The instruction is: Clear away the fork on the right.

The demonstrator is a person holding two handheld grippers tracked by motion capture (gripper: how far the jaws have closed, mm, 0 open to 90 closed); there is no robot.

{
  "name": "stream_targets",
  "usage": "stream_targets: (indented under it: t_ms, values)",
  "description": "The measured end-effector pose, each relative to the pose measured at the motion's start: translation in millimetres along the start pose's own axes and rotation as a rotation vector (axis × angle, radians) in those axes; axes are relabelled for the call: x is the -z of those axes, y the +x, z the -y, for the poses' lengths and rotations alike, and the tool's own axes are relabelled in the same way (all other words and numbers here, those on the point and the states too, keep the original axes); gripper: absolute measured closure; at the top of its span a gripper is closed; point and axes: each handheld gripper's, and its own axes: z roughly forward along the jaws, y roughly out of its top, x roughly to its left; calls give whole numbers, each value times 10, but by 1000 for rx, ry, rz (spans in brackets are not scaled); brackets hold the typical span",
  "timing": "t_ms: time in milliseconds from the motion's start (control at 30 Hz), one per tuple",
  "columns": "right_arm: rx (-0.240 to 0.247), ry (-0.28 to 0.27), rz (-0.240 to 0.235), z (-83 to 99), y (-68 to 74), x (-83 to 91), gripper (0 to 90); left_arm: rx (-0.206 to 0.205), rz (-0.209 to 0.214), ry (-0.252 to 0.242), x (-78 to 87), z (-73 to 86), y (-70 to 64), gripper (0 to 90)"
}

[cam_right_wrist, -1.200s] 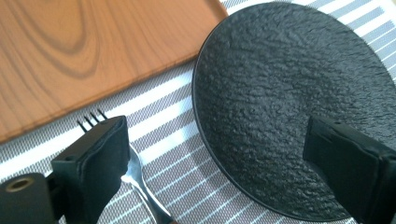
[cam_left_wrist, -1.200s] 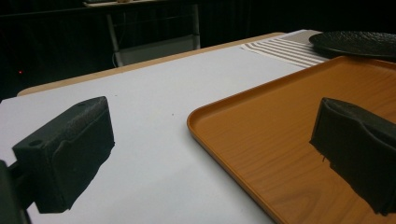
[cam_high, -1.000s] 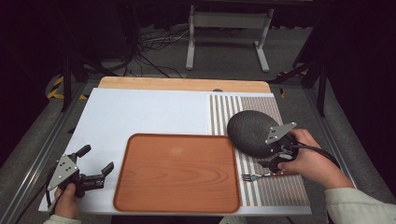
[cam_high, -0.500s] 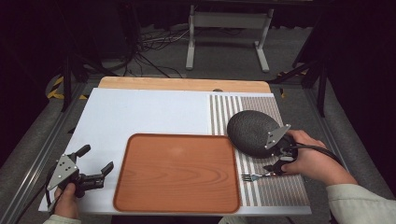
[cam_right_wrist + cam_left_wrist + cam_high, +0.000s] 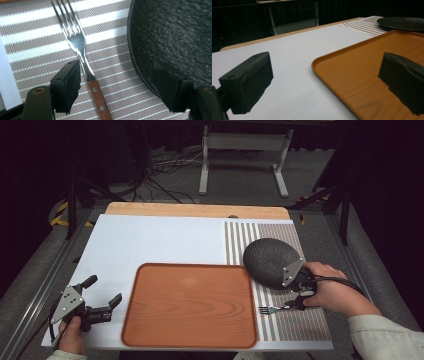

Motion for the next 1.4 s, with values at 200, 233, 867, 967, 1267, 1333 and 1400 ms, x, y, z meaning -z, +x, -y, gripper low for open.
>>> stream_targets:
  t_ms: [200,233,867,967,1267,1333,1400]
  values:
    - [30,54,-24,27,22,-104,281,0,0,-2,-3,2,1,2]
    - [35,58,-29,33,23,-122,282,0,0,-2,-3,2,1,2]
    - [74,179,-131,50,108,-317,374,-1,1,0,-4,2,-1,2]
    - [81,171,-130,39,101,-321,411,-1,0,-2,-5,2,-1,2]
    - [112,209,-143,1,95,-346,627,0,6,1,-3,2,-2,2]
    - [132,226,-149,-10,89,-341,684,-2,7,0,-2,-1,0,2]
    - [158,244,-141,-20,91,-339,719,-1,6,0,-2,0,0,2]
